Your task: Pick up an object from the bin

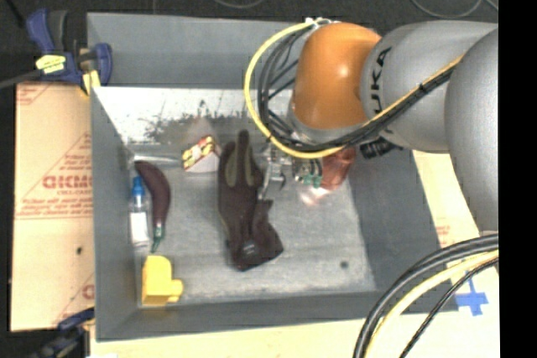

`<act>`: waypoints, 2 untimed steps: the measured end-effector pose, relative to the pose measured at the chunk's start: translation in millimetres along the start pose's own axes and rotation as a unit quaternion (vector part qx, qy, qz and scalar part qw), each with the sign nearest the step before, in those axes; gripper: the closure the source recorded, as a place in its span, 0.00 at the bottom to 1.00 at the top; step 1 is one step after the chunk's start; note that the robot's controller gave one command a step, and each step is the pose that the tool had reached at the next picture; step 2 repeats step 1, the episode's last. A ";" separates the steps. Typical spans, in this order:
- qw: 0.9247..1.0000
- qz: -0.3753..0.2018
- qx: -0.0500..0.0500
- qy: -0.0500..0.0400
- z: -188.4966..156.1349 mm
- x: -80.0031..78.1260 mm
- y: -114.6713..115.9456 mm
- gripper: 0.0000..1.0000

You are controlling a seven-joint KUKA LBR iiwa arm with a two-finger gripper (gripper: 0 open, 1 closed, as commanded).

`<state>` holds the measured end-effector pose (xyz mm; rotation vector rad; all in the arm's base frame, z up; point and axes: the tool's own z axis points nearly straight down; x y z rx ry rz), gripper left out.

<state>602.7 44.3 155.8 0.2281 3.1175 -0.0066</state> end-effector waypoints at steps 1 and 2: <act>1.000 0.000 0.000 0.000 0.0 0.0 0.0 1.00; 1.000 0.000 0.000 0.000 0.0 0.0 0.0 1.00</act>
Offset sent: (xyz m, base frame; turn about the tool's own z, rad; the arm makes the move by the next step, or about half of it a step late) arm 0.0000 0.0000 0.0000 0.0000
